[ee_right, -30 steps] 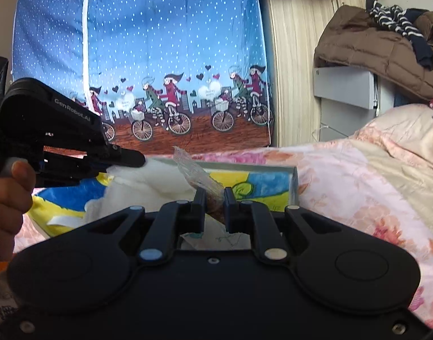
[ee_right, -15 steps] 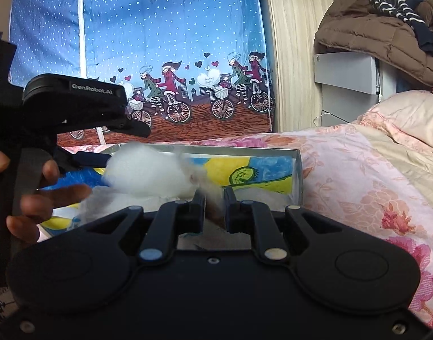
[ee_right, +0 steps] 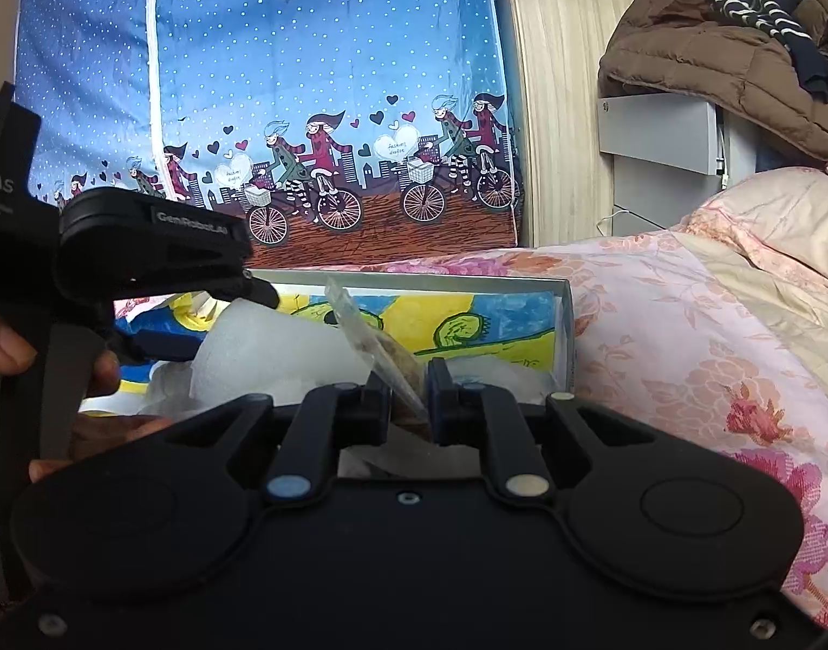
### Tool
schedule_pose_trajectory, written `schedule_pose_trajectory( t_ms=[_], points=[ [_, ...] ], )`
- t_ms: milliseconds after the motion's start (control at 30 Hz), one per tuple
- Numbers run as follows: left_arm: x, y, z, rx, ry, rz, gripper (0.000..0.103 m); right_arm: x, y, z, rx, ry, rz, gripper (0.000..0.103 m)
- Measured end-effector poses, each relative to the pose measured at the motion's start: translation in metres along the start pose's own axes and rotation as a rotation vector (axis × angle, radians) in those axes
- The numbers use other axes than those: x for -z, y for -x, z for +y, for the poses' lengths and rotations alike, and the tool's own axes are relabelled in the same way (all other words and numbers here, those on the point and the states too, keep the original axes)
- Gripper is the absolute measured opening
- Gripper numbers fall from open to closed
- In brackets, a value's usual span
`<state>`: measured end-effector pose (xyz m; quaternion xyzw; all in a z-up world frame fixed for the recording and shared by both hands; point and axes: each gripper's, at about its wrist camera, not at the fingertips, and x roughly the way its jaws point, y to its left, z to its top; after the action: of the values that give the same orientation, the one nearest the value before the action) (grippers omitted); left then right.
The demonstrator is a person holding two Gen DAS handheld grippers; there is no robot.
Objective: Organize soft objects
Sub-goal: 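Lower the white tissue into the tray with the left gripper while the right gripper releases the clear bag inside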
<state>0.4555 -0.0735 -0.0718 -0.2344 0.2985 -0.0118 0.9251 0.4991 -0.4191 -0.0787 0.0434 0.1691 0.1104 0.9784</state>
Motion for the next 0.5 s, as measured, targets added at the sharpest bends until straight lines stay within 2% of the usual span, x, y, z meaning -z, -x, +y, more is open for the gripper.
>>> schedule_pose_trajectory(
  t_ms=[133, 233, 367, 433, 500],
  points=[
    [-0.0004, 0.0051, 0.0049, -0.035, 0.054, -0.020, 0.071, 0.0001, -0.0004, 0.0001, 0.000, 0.000, -0.001, 0.010],
    [-0.0010, 0.0046, 0.0060, -0.052, 0.074, 0.002, 0.072, 0.0004, -0.0003, 0.0005, -0.002, -0.001, -0.001, 0.011],
    [0.0030, 0.0013, 0.0023, -0.098, 0.072, 0.000, 0.072, 0.0005, -0.0015, 0.0015, -0.005, 0.002, 0.005, 0.015],
    [0.0050, 0.0005, 0.0015, -0.117, 0.081, -0.008, 0.071, -0.0001, -0.0018, 0.0026, -0.005, 0.006, 0.008, 0.021],
    [0.0062, 0.0007, 0.0007, -0.131, 0.087, -0.016, 0.071, -0.0013, -0.0010, 0.0044, -0.005, 0.014, 0.007, 0.037]
  ],
)
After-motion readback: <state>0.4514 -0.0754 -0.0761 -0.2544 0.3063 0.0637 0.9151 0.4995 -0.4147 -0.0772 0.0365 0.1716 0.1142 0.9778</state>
